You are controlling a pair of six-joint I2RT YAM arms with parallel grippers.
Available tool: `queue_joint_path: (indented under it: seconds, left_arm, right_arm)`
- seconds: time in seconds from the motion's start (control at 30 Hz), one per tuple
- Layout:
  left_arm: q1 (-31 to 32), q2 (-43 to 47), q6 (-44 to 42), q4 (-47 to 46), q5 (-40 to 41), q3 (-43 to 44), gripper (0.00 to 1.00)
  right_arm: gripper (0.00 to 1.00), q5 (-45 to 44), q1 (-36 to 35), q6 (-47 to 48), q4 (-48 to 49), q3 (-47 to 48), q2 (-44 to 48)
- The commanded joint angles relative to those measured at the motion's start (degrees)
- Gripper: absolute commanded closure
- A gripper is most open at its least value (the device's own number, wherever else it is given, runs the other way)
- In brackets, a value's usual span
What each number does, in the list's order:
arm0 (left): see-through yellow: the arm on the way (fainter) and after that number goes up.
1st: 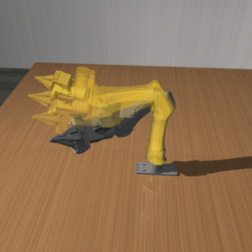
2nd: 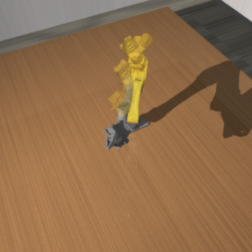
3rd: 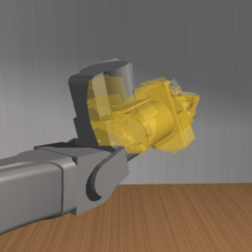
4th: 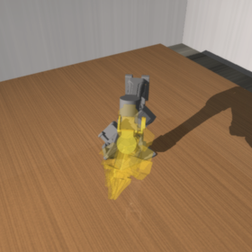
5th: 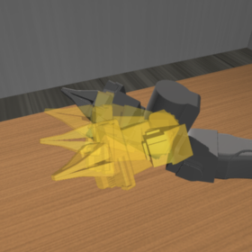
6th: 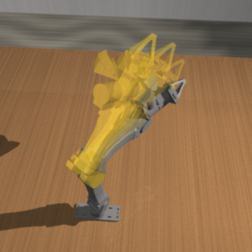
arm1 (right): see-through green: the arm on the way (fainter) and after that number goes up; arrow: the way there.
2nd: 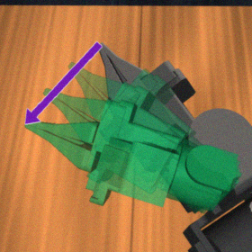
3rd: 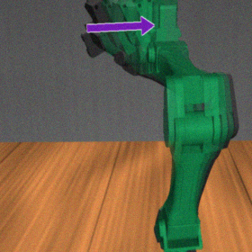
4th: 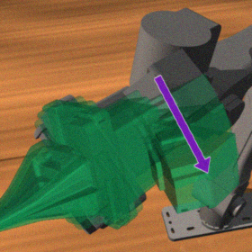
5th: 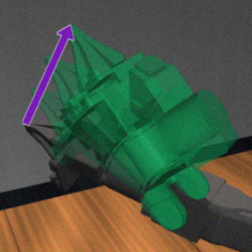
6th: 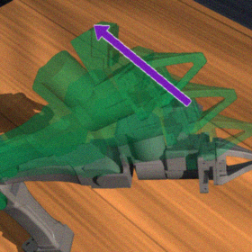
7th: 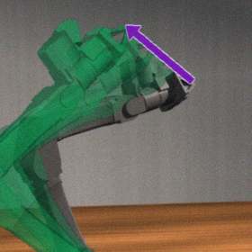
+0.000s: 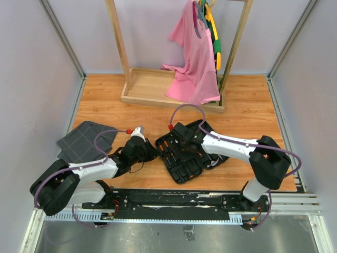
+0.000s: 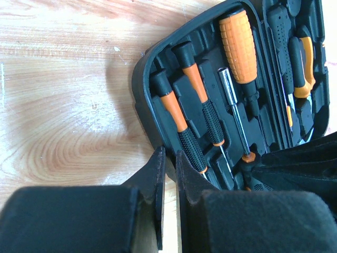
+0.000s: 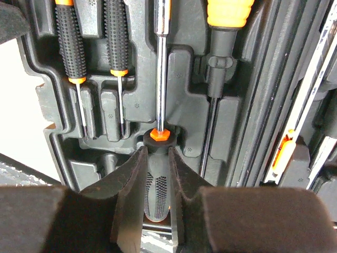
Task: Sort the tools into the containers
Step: Adjust the screwdriver in the storage box.
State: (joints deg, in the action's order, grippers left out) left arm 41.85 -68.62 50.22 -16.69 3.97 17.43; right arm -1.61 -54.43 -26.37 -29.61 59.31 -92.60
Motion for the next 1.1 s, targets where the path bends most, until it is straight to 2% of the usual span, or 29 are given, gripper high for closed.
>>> queue_joint_path:
  seconds: [0.0, 0.3, 0.47, 1.07]
  left_arm:
    - [1.40, -1.28, -1.83, 3.42, -3.35, -0.04, 0.98]
    - [1.40, -1.34, -1.90, 3.43, -3.27, -0.18, 0.98]
    - [1.40, -1.35, -1.94, 3.42, -3.12, -0.03, 0.98]
    - [1.40, -2.55, -2.27, 3.16, -3.39, 0.80, 1.00]
  right_arm:
    - [0.80, -0.20, -0.86, -0.60, -1.51, 0.39, -2.41]
    - [0.92, -1.96, -1.28, -1.73, -8.68, 2.99, -8.64]
    - [0.99, -1.51, -1.48, -3.52, -9.22, 1.74, -12.67]
    - [0.99, 2.04, -4.97, -7.69, -0.19, -5.26, -28.28]
